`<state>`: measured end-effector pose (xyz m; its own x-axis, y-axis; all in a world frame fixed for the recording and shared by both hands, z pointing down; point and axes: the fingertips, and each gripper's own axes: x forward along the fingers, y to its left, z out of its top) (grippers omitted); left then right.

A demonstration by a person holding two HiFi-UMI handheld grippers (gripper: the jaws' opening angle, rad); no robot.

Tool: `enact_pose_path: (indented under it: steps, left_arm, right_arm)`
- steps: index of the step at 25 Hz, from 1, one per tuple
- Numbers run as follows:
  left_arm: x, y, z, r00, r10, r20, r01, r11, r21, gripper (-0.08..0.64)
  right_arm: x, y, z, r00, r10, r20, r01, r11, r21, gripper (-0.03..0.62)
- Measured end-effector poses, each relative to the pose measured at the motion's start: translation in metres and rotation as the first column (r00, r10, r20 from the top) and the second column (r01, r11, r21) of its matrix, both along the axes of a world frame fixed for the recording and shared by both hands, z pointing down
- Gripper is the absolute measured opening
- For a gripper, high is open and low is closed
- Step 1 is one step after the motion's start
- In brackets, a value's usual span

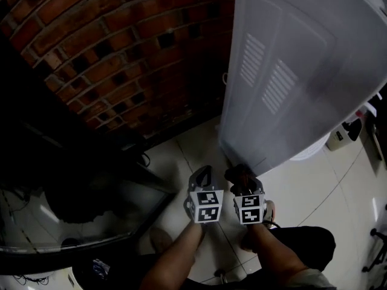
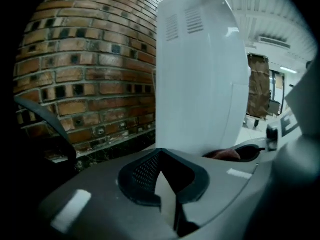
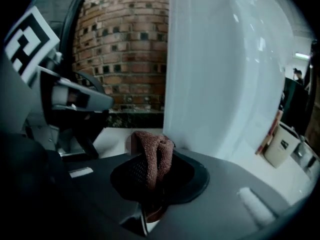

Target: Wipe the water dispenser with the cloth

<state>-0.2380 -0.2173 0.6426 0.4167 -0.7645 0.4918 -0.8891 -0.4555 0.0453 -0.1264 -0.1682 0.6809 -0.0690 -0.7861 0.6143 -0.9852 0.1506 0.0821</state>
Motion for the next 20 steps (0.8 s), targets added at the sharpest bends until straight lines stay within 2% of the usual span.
enact_pose_path:
  steps: [3, 8, 11, 15, 20]
  left_arm:
    - [-0.013, -0.011, -0.035, 0.994, -0.091, -0.061, 0.094, 0.994, 0.048, 0.000]
    - [-0.019, -0.008, -0.095, 0.981, -0.161, -0.104, 0.175, 0.975, 0.141, 0.000]
    - [-0.015, -0.007, -0.135, 0.974, -0.193, -0.114, 0.213, 0.957, 0.197, 0.000]
    - [-0.009, 0.012, -0.190, 0.970, -0.207, -0.125, 0.233, 0.940, 0.249, 0.000]
    - [0.007, 0.038, -0.275, 0.972, -0.199, -0.128, 0.230, 0.920, 0.318, 0.000]
  right_arm:
    - [-0.019, -0.008, -0.073, 0.991, -0.136, -0.004, 0.135, 0.981, 0.136, 0.055]
    - [-0.020, 0.013, -0.169, 0.953, -0.302, -0.016, 0.296, 0.920, 0.255, 0.055]
    - [-0.010, 0.021, -0.215, 0.914, -0.403, -0.041, 0.393, 0.858, 0.331, 0.054]
    - [0.000, 0.035, -0.274, 0.880, -0.473, -0.045, 0.448, 0.793, 0.413, 0.054]
    - [-0.004, 0.051, -0.376, 0.817, -0.567, -0.103, 0.521, 0.651, 0.552, 0.054]
